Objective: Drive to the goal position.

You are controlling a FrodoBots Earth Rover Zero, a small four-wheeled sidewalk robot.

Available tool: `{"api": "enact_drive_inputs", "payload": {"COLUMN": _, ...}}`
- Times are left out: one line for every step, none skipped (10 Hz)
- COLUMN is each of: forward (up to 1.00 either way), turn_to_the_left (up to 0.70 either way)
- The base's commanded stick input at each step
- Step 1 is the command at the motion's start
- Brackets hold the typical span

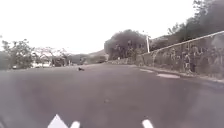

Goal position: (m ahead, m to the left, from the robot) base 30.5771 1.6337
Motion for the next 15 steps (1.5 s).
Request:
{"api": "enact_drive_inputs", "payload": {"forward": 0.5, "turn_to_the_left": 0.0}}
{"api": "enact_drive_inputs", "payload": {"forward": 0.5, "turn_to_the_left": 0.0}}
{"api": "enact_drive_inputs", "payload": {"forward": 0.5, "turn_to_the_left": 0.0}}
{"api": "enact_drive_inputs", "payload": {"forward": 0.5, "turn_to_the_left": 0.0}}
{"api": "enact_drive_inputs", "payload": {"forward": 0.5, "turn_to_the_left": 0.0}}
{"api": "enact_drive_inputs", "payload": {"forward": 0.5, "turn_to_the_left": 0.0}}
{"api": "enact_drive_inputs", "payload": {"forward": 0.5, "turn_to_the_left": 0.0}}
{"api": "enact_drive_inputs", "payload": {"forward": 0.5, "turn_to_the_left": 0.0}}
{"api": "enact_drive_inputs", "payload": {"forward": 0.5, "turn_to_the_left": 0.0}}
{"api": "enact_drive_inputs", "payload": {"forward": 0.5, "turn_to_the_left": 0.0}}
{"api": "enact_drive_inputs", "payload": {"forward": 0.5, "turn_to_the_left": 0.0}}
{"api": "enact_drive_inputs", "payload": {"forward": 0.5, "turn_to_the_left": 0.0}}
{"api": "enact_drive_inputs", "payload": {"forward": 0.5, "turn_to_the_left": 0.0}}
{"api": "enact_drive_inputs", "payload": {"forward": 0.5, "turn_to_the_left": 0.0}}
{"api": "enact_drive_inputs", "payload": {"forward": 0.5, "turn_to_the_left": 0.0}}
